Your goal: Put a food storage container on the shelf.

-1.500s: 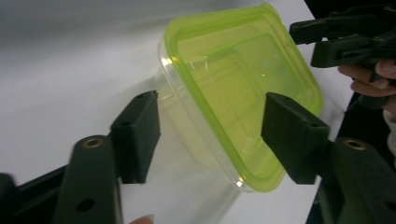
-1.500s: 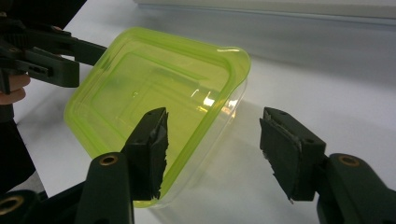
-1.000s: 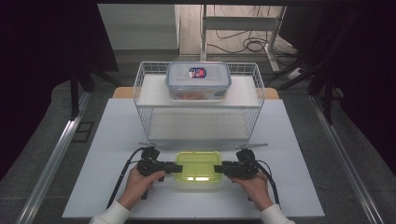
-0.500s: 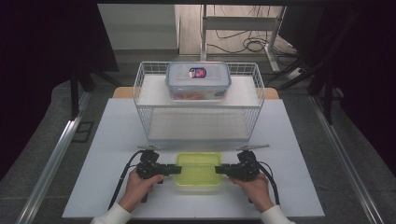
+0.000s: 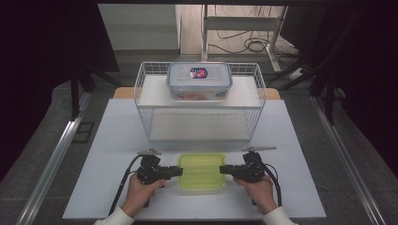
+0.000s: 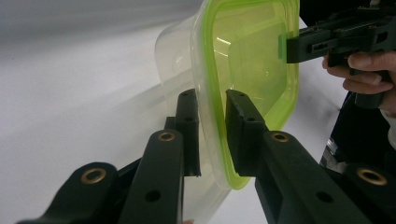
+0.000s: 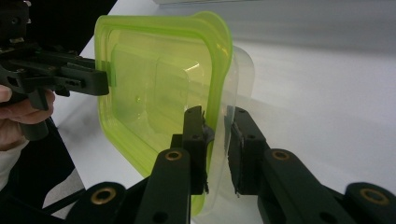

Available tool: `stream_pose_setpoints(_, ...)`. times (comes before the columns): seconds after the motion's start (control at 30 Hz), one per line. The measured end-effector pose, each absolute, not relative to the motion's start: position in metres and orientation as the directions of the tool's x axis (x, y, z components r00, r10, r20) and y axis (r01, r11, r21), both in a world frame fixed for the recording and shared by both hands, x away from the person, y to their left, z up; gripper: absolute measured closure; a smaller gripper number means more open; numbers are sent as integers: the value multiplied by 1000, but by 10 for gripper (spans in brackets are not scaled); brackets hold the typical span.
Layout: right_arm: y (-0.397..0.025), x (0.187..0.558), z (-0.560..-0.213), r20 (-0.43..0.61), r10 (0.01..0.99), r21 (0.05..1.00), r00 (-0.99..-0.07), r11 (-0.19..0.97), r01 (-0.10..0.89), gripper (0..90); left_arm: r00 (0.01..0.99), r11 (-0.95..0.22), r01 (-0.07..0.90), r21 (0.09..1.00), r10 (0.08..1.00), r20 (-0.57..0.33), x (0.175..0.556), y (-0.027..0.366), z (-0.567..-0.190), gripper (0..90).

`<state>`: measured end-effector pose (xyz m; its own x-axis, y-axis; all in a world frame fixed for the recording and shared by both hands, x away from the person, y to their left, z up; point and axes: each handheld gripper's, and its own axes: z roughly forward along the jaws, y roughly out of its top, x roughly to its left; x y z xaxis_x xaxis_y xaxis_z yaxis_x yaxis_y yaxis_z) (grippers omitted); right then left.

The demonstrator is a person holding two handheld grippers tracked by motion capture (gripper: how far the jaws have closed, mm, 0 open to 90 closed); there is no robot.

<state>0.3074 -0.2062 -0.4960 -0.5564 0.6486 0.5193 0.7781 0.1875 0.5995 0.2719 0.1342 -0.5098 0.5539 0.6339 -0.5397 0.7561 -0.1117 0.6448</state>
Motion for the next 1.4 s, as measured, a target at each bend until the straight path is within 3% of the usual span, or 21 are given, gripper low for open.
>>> stream_pose_setpoints(1.4, -203, 293, -464, 400, 640, 728, -656, 213, 651, 796, 607, -89, 669, 738, 638, -474, 262, 138, -481, 804)
